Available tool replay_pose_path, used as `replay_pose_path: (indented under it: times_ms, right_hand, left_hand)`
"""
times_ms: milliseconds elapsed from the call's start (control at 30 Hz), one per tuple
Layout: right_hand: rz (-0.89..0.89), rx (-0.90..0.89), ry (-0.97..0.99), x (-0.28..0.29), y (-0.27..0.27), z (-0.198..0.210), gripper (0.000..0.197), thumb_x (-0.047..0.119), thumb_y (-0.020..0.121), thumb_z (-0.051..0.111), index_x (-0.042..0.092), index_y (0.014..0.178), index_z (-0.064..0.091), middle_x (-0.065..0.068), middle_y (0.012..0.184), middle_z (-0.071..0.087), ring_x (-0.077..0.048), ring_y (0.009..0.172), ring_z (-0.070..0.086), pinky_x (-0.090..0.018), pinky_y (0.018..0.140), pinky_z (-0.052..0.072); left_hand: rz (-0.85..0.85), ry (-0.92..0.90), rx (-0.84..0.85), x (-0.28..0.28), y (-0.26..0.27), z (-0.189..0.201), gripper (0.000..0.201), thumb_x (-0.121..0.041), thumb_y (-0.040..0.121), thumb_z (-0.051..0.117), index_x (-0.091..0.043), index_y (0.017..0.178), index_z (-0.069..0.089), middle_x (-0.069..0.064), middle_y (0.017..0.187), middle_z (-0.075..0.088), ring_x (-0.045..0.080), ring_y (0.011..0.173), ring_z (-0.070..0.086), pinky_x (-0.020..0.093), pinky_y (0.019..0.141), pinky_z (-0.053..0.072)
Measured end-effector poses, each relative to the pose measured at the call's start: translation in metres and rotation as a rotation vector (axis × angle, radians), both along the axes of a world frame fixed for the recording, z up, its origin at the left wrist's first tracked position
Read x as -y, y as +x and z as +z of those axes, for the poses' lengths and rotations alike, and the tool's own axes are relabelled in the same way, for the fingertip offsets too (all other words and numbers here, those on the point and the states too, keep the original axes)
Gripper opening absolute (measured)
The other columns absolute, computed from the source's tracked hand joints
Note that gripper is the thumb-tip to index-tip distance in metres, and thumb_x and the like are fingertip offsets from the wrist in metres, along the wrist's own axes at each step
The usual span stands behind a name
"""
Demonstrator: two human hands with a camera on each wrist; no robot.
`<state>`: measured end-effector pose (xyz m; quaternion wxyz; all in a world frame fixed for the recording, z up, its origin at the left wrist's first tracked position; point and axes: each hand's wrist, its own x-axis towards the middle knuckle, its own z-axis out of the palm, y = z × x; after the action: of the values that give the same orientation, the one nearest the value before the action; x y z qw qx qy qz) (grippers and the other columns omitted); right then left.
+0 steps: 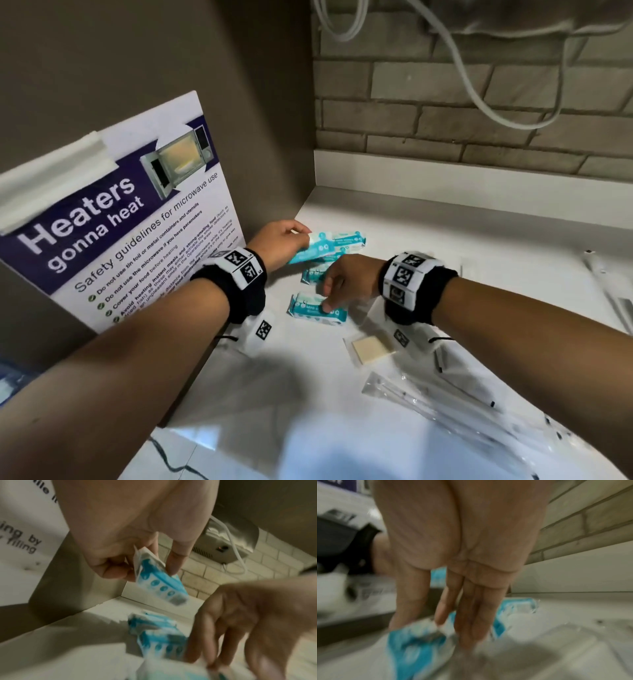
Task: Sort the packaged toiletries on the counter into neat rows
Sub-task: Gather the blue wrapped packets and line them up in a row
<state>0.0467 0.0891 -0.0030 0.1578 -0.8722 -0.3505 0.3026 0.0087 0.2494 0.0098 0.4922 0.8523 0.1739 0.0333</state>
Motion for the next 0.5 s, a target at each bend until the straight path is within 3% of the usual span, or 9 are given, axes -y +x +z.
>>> replay_pose_path:
  times_ms: [100,167,267,333,400,500]
  right_hand:
    - [-0.026,0.0,-0.129,0.017,0.017,0.019,0.015,0.037,0.074,0.077,0.025,0.068,0.071,0.009,0.063,0.064,-0.007,0.06,0.055,-0.023,0.071,0.045]
    - [-0.107,0.025,-0.123,0.025,0.032,0.032,0.014,0.026,0.081,0.071,0.013,0.088,0.075,0.001,0.065,0.063,-0.01,0.059,0.056,-0.023,0.068,0.049]
    - [-0.225,0.137,-0.039,0.024,0.054,0.034,0.026,0.014,0.089,0.064,0.0,0.111,0.068,0.0,0.072,0.062,-0.01,0.062,0.057,-0.02,0.059,0.044]
    - [-0.206,0.22,-0.017,0.016,0.062,0.029,0.031,0.017,0.09,0.064,0.004,0.118,0.066,-0.006,0.099,0.069,-0.02,0.09,0.064,-0.023,0.074,0.045]
    - [-0.186,0.242,-0.019,0.007,0.07,0.018,0.037,0.019,0.091,0.063,0.008,0.125,0.062,-0.009,0.126,0.064,-0.025,0.116,0.058,-0.027,0.095,0.042]
    - [-0.153,0.291,-0.047,-0.007,0.08,0.001,0.044,0.019,0.095,0.057,0.011,0.138,0.051,-0.009,0.141,0.052,-0.028,0.129,0.049,-0.031,0.107,0.036]
  left_hand:
    - [-0.138,0.091,-0.127,0.005,-0.002,-0.008,0.018,-0.006,0.087,0.063,-0.013,0.1,0.073,0.001,0.091,0.068,0.009,0.074,0.062,0.01,0.068,0.049]
    - [-0.234,0.161,-0.212,0.011,-0.002,-0.011,0.023,-0.007,0.089,0.062,-0.011,0.108,0.073,-0.004,0.091,0.063,0.004,0.076,0.059,0.01,0.068,0.045]
    - [-0.305,0.207,-0.296,0.019,-0.001,-0.015,0.026,-0.01,0.091,0.061,-0.016,0.114,0.072,-0.012,0.089,0.056,0.005,0.081,0.058,0.013,0.074,0.045]
    - [-0.331,0.289,-0.307,0.02,0.001,-0.019,0.027,-0.015,0.09,0.064,-0.024,0.114,0.072,-0.008,0.104,0.059,0.01,0.095,0.059,0.019,0.084,0.047]
    - [-0.31,0.417,-0.249,0.017,0.002,-0.024,0.031,-0.021,0.085,0.07,-0.03,0.114,0.071,-0.002,0.124,0.054,0.017,0.116,0.05,0.03,0.104,0.042]
    - [-0.3,0.511,-0.2,0.017,0.0,-0.023,0.045,-0.032,0.088,0.067,-0.026,0.131,0.059,0.0,0.142,0.043,0.021,0.132,0.037,0.031,0.113,0.029]
